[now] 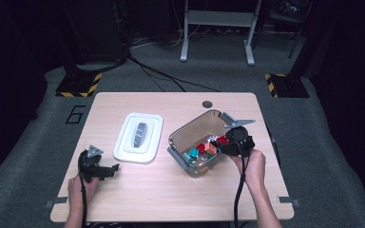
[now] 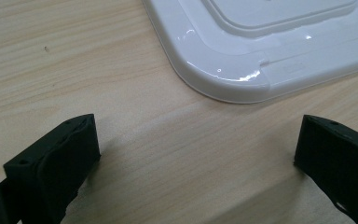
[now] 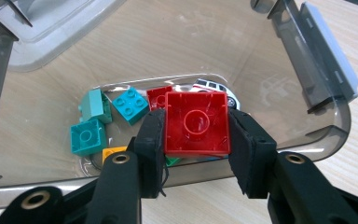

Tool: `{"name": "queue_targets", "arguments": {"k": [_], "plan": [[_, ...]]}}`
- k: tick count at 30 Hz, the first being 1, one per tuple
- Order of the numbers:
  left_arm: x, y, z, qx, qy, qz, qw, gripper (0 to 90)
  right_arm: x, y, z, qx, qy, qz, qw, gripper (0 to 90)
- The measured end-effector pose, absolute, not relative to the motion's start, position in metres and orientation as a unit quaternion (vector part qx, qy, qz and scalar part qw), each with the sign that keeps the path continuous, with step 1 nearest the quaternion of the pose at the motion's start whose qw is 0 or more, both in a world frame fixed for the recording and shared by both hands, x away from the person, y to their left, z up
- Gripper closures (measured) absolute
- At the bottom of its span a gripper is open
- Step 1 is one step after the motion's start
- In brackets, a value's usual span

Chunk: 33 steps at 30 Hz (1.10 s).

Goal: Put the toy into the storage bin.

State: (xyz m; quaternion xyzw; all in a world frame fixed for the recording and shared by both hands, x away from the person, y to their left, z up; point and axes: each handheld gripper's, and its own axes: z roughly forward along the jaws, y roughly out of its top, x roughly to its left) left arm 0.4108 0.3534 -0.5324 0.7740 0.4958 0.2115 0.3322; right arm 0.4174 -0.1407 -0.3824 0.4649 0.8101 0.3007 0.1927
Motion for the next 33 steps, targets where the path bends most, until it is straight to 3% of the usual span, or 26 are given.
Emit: {"name": "queue_targets", "arguments": {"k": [2, 6, 9, 11, 19, 24, 33], "plan": [[0.411, 0.353, -0.532, 0.774, 0.496, 0.212, 0.332, 0.0, 0.417, -0.14, -0.383, 0.462, 0.812, 0.301, 0.19, 56.4], [0.411, 0.353, -0.532, 0.774, 0.496, 0.211, 0.332, 0.0, 0.414, -0.141, -0.381, 0.469, 0.81, 0.301, 0.185, 40.3], [0.411, 0.354, -0.532, 0.774, 0.495, 0.211, 0.332, 0.0, 0.411, -0.143, -0.379, 0.473, 0.805, 0.308, 0.185, 34.4], [0.411, 0.353, -0.532, 0.774, 0.496, 0.211, 0.332, 0.0, 0.405, -0.149, -0.377, 0.475, 0.798, 0.324, 0.183, 23.6], [0.411, 0.353, -0.532, 0.774, 0.496, 0.212, 0.332, 0.0, 0.387, -0.164, -0.384, 0.481, 0.787, 0.335, 0.19, 7.9], [0.411, 0.353, -0.532, 0.774, 0.496, 0.212, 0.332, 0.0, 0.38, -0.176, -0.395, 0.486, 0.781, 0.34, 0.195, 1.0], [0.411, 0.354, -0.532, 0.775, 0.495, 0.21, 0.332, 0.0, 0.369, -0.203, -0.429, 0.518, 0.746, 0.354, 0.223, 0.0]]}}
